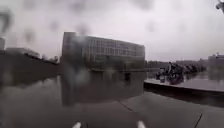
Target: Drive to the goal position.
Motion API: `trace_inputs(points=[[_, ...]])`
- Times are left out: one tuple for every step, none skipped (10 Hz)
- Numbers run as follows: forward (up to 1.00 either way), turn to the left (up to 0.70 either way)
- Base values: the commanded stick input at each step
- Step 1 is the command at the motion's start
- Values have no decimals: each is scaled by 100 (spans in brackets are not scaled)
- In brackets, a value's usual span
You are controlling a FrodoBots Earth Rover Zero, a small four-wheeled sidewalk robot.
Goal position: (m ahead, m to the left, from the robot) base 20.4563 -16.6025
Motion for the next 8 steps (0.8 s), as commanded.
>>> trace_inputs(points=[[70, 1], [70, 1], [70, 1], [70, 0], [70, -5], [70, -10], [70, -13], [70, -12]])
